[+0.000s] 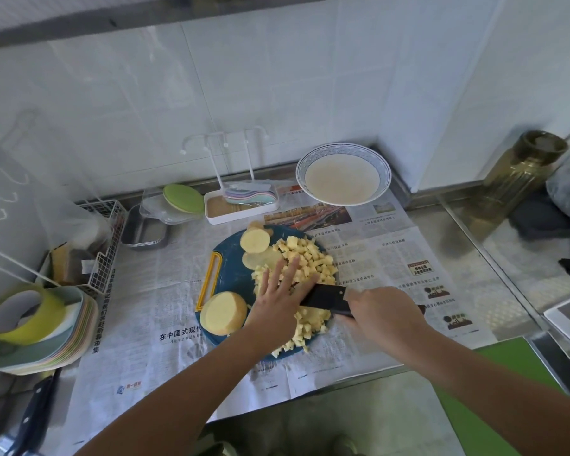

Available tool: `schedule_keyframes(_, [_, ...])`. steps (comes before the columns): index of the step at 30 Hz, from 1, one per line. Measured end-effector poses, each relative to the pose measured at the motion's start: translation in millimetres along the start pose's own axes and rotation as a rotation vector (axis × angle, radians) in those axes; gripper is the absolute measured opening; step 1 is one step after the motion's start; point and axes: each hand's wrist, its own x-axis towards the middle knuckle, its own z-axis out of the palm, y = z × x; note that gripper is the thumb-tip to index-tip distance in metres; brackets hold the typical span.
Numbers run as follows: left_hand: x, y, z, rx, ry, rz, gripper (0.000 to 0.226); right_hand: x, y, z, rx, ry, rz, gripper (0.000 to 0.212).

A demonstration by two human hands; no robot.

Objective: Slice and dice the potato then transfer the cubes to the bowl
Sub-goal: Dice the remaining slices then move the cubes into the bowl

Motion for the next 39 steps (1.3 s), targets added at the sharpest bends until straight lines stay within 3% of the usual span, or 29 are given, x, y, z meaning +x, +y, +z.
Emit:
schedule_keyframes(6, [15.8,-31.9,10.2,-0.095,-0.027,-0.087,0.087,-15.0,31.5,-4.5,0.0,-0.084,0.07,0.043])
schedule_keyframes(9, [22.7,-44.7,13.2,-0.27,-0.017,-0.139,0.078,-18.1,41.2,-3.0,0.046,-0.085,0.142,0.042])
schedule_keyframes(13, [25.3,-53.1,19.3,-0.574,0.132,-0.179,0.039,-13.6,46.4,-2.8,0.255,-0.066,0.257,0.041])
schedule_keyframes(17, [22.7,-58.8,14.7,-0.631,0.248,-0.235,0.028,-2.3,37.4,5.9,0.556,-0.098,0.291,0.039])
schedule_keyframes(21, [11.6,-73.0,8.0,-0.684,0.193,-0.288,0.046,8.2,16.7,15.4,0.744,-0.089,0.319,0.043])
schedule_keyframes(26, [-14.8,-111.6,10.2,-0.623,0.107,-0.442,0.038,14.3,-14.0,22.3,0.984,-0.066,0.309,0.039])
schedule_keyframes(30, [-38.9,-117.6,23.5,-0.555,-0.109,-0.485,0.085,17.0,-40.4,26.3,1.125,-0.046,0.29,0.041])
schedule_keyframes(32, [-42.6,-107.3,28.3,-0.46,-0.14,-0.505,0.097,19.5,-55.3,28.8,1.156,-0.055,0.279,0.043])
schedule_keyframes(39, [-31.0,-101.6,30.4,-0.387,-0.131,-0.54,0.092,19.2,-98.4,41.7,1.292,-0.123,0.287,0.047])
